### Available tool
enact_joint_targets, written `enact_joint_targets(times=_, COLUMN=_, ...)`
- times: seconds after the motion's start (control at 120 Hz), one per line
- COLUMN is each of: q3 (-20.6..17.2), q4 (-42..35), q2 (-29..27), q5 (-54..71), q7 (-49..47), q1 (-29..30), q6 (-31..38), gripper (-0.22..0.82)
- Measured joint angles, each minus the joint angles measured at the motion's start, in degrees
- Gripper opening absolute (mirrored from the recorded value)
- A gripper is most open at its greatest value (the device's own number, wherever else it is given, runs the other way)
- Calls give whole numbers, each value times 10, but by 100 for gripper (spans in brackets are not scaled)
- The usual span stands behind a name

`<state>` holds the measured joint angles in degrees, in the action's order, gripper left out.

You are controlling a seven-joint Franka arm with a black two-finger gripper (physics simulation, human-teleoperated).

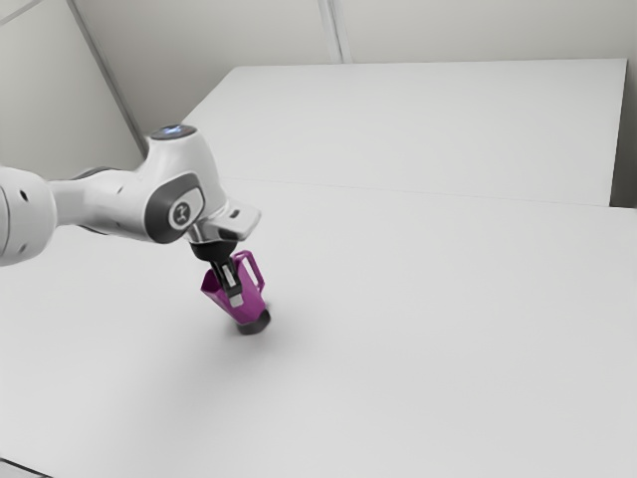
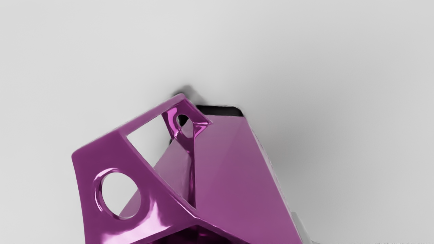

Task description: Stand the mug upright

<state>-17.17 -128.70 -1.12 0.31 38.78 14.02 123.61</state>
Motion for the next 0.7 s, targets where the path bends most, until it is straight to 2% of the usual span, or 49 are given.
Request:
enact_joint_targets(times=0.367, q3=-2, q4=-4, q2=9, q5=46, q7=-21, q1=-4, q6=-4, gripper=-18)
enact_joint_targets(times=0.4, q3=-2, q4=-5, q2=10, q5=46, q7=-23, q1=-4, q6=-4, gripper=-13)
enact_joint_targets(times=0.567, q3=-1, q4=-8, q2=10, q5=46, q7=-26, q1=-6, q6=-4, gripper=22)
enact_joint_targets(times=0.7, q3=-2, q4=-9, q2=8, q5=46, q7=-29, q1=-5, q6=-4, gripper=40)
